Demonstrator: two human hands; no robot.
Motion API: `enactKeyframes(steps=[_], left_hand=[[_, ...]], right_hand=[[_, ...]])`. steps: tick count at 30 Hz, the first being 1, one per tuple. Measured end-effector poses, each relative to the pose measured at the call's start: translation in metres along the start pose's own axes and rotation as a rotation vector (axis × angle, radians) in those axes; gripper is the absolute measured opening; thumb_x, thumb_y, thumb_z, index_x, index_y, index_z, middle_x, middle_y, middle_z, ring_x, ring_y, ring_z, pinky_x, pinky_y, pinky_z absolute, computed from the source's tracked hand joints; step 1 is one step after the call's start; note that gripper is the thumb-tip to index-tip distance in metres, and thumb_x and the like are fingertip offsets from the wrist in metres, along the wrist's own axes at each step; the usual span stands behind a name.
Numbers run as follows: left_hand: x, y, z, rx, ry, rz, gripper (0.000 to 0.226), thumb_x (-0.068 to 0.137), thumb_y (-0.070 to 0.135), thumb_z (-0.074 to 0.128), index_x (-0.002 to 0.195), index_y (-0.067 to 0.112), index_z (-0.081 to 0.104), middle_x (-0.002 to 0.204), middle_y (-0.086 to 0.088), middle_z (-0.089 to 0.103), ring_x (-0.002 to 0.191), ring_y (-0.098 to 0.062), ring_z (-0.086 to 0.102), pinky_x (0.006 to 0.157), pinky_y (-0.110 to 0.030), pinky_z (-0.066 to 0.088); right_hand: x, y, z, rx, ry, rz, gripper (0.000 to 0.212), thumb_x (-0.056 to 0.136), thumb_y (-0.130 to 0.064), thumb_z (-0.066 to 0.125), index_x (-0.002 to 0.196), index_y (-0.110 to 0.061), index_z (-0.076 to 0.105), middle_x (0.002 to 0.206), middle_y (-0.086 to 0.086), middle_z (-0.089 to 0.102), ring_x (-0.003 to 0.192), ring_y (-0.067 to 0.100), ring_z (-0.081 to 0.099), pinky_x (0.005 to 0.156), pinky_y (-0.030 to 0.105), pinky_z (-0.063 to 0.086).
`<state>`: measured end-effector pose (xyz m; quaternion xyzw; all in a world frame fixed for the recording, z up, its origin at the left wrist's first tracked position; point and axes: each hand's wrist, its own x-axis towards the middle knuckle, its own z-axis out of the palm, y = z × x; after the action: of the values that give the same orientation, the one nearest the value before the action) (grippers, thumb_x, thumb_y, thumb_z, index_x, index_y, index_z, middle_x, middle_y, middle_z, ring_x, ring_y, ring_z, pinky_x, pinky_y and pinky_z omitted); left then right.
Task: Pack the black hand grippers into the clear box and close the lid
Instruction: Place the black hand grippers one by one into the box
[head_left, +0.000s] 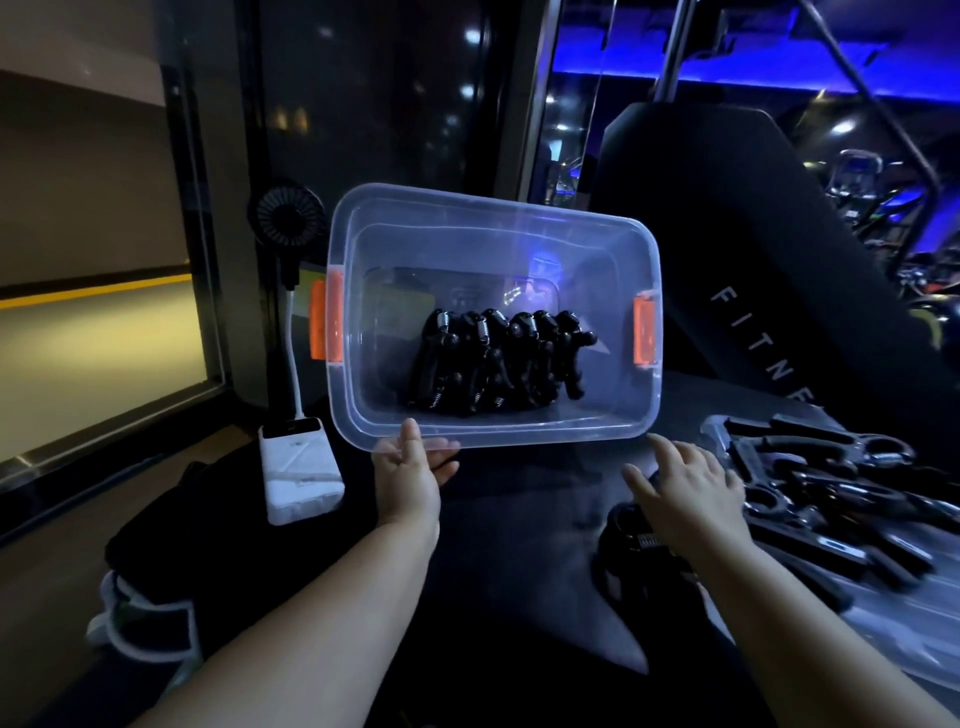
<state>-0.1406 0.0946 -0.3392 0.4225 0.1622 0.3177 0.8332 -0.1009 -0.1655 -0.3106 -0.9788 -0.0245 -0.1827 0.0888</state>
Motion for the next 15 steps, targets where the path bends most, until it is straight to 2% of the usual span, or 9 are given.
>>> enactKeyframes(steps=[3, 7, 15], left_hand=[[0.0, 0.0, -0.001, 0.006, 0.004, 0.007, 0.021, 0.099, 0.037, 0.041, 0.09, 0.018, 0.041, 0.07, -0.004, 0.067, 0.068, -0.016, 0.071, 0.053, -0.023, 0.051], [0.0, 0.0, -0.001, 0.016, 0.003, 0.007, 0.022, 0.099, 0.037, 0.041, 0.089, 0.018, 0.043, 0.067, -0.002, 0.069, 0.068, -0.016, 0.071, 0.052, -0.022, 0.051], [0.0, 0.0, -0.001, 0.043, 0.001, 0.011, 0.024, 0.1, 0.037, 0.039, 0.09, 0.015, 0.045, 0.067, -0.003, 0.069, 0.066, -0.014, 0.07, 0.052, -0.023, 0.051]], right_hand=[[-0.006, 0.015, 0.0, -0.039, -0.092, 0.057, 0.073, 0.081, -0.077, 0.033, 0.141, -0.036, 0.033, 0.15, -0.002, 0.035, 0.14, 0.022, 0.026, 0.111, 0.051, 0.02], [-0.017, 0.024, 0.002, -0.066, -0.156, 0.013, 0.085, 0.065, -0.091, 0.027, 0.134, -0.043, 0.039, 0.151, -0.006, 0.034, 0.144, 0.018, 0.017, 0.11, 0.047, 0.022], [-0.03, 0.018, 0.008, -0.044, -0.12, -0.045, 0.085, 0.07, -0.085, 0.029, 0.141, -0.04, 0.031, 0.152, 0.001, 0.033, 0.141, 0.024, 0.023, 0.113, 0.04, 0.021]])
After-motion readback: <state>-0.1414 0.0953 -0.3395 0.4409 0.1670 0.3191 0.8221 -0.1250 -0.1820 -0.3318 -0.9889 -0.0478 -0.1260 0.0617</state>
